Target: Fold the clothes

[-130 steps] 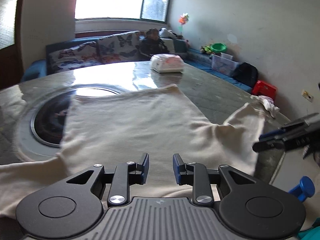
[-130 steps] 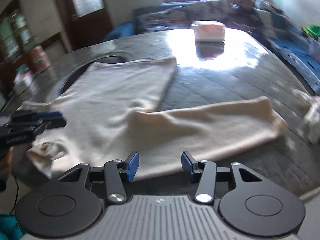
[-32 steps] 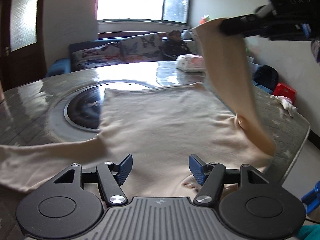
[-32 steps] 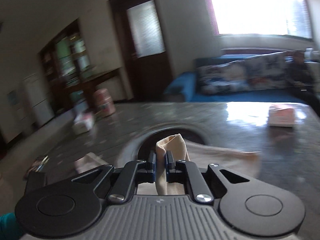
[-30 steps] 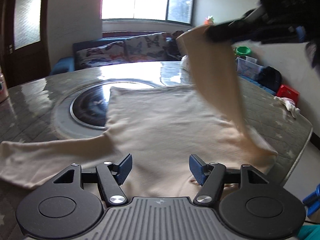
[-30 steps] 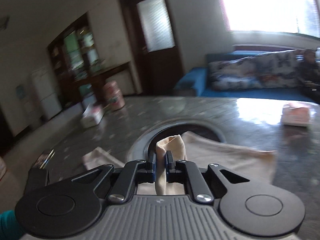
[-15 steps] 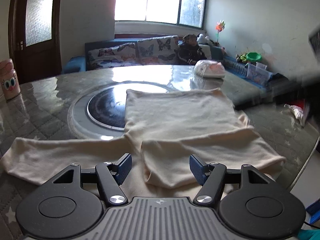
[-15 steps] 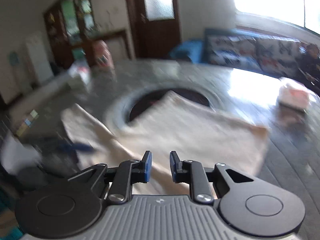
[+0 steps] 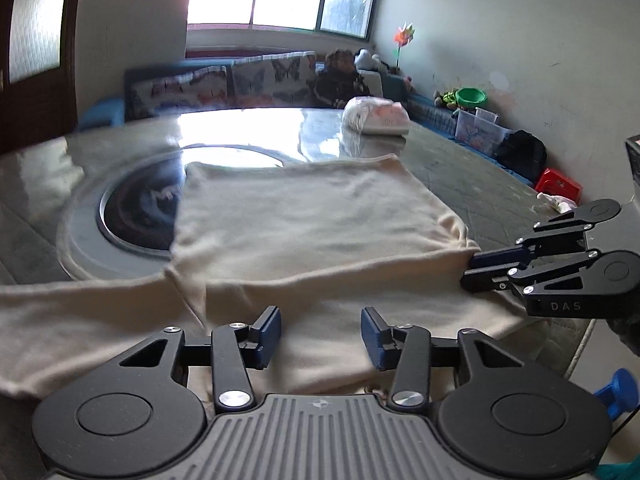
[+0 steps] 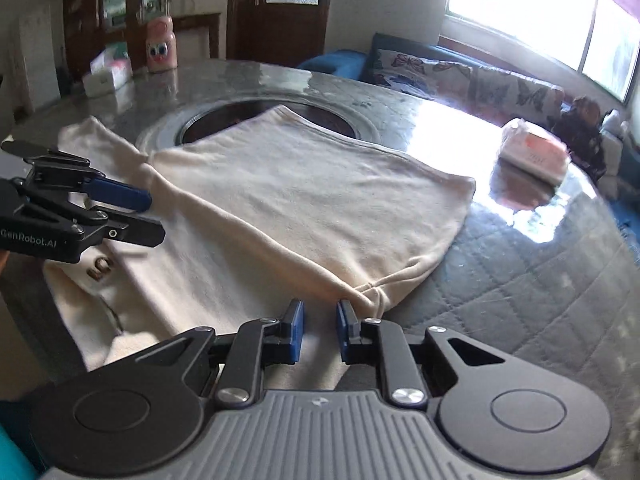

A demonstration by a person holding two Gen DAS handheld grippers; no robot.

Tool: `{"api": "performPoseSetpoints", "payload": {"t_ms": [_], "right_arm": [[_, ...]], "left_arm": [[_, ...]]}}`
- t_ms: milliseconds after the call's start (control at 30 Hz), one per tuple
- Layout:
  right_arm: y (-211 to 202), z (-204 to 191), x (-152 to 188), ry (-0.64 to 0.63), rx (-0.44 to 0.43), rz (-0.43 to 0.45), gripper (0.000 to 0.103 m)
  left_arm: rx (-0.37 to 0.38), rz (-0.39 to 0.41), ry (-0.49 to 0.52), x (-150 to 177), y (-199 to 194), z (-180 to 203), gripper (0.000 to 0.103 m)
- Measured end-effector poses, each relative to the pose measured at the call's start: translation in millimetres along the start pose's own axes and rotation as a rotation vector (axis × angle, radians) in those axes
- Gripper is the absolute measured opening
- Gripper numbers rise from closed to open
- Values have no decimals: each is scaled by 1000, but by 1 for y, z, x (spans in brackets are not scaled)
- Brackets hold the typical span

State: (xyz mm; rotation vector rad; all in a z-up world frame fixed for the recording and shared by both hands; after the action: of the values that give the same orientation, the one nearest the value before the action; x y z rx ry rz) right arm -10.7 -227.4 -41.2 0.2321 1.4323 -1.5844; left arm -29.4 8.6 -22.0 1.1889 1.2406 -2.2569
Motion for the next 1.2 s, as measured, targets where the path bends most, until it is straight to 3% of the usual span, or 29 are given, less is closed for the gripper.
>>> {"api": "performPoseSetpoints", "payload": {"t_ms": [200, 333, 433, 633, 767, 867, 1133, 1200], "right_arm": [[3, 7, -3, -37, 83, -14, 16], [2, 16, -6, 1, 87, -23, 16], [-2, 16, -10, 20, 66, 5, 16], [13, 11, -13, 59, 36, -6, 17], [13, 14, -15, 68, 24, -22, 20], [14, 13, -17, 67, 30, -39, 22], [15, 8, -22, 55, 66, -70, 27], [16, 6, -23, 52, 73, -78, 29]], "left_arm": [[51, 12, -12, 1, 8, 11, 47], [72, 42, -34, -4, 4, 11, 47], [52, 87, -36, -10, -4, 2, 47], [-8, 66, -77, -2, -9, -16, 47], [-52, 121, -79, -2, -33, -20, 48], [-154, 168, -126, -2, -53, -40, 48], [-568, 241, -330, 17, -105, -114, 49], [-642, 258, -362, 24, -115, -125, 51]]}}
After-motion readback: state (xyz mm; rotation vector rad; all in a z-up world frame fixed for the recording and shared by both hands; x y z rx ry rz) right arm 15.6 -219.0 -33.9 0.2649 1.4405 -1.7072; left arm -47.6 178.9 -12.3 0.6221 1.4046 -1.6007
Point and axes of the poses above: each gripper's, at about its wrist camera, not at the fingertips, and y roughly the way its jaws point, z to its right, x to its underside, the point moved 1 cm from there along y, roughly the way its jaws point, and after that the axes turned 14 degrees about x, right-handed, at the moved point
